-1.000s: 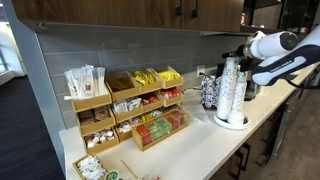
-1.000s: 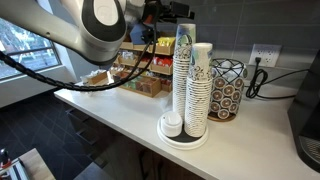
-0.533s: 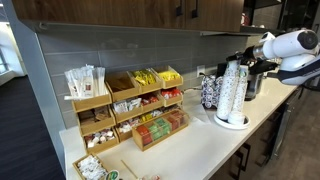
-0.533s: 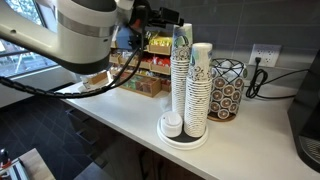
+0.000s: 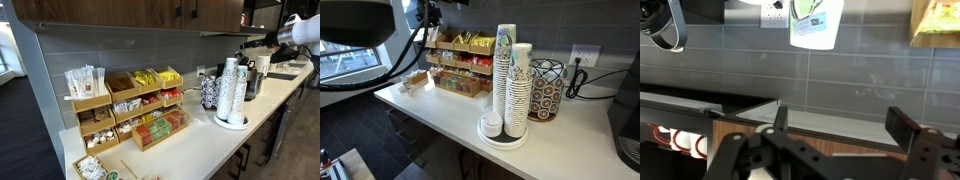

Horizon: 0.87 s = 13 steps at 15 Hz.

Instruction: Stack up the cups on the counter and turn them upside down

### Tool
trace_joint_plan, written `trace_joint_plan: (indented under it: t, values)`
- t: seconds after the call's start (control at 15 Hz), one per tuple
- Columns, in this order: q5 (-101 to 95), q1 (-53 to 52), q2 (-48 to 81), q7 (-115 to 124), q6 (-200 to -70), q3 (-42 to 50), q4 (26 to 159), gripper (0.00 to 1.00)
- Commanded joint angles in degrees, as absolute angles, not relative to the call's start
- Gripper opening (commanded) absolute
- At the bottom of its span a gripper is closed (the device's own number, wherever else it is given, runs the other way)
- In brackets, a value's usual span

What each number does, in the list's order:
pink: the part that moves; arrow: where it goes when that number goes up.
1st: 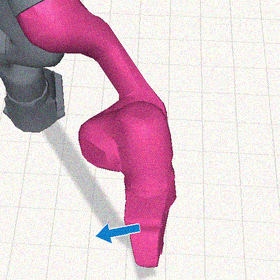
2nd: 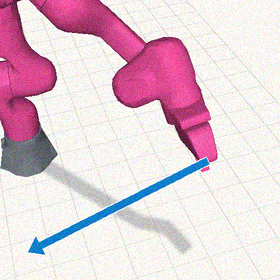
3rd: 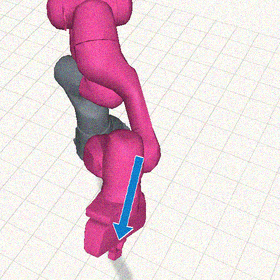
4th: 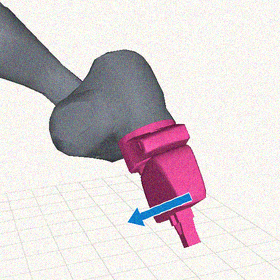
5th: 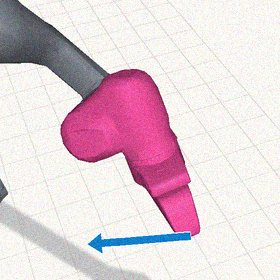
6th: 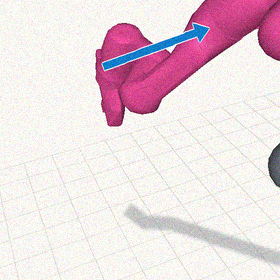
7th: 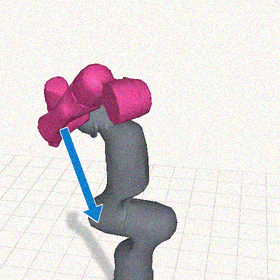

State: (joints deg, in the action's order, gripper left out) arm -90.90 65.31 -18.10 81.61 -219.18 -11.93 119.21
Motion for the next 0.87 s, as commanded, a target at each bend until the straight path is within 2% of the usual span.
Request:
trace_joint_plan:
  t: [0.0,0.4,0.47,0.8]
  values:
    - [-103.88,67.57,-18.91,94.92,-223.2,-11.88,114.3,1.0]
    - [-121.19,72.06,-19.09,109.7,-232.72,-13.09,105.33,1.0]
    - [-125.12,66.08,-18.55,111.87,-232.09,-8.62,103.95,1.0]
    - [-125.09,60.02,-19.04,111.36,-229.78,-3.87,105.08,1.0]
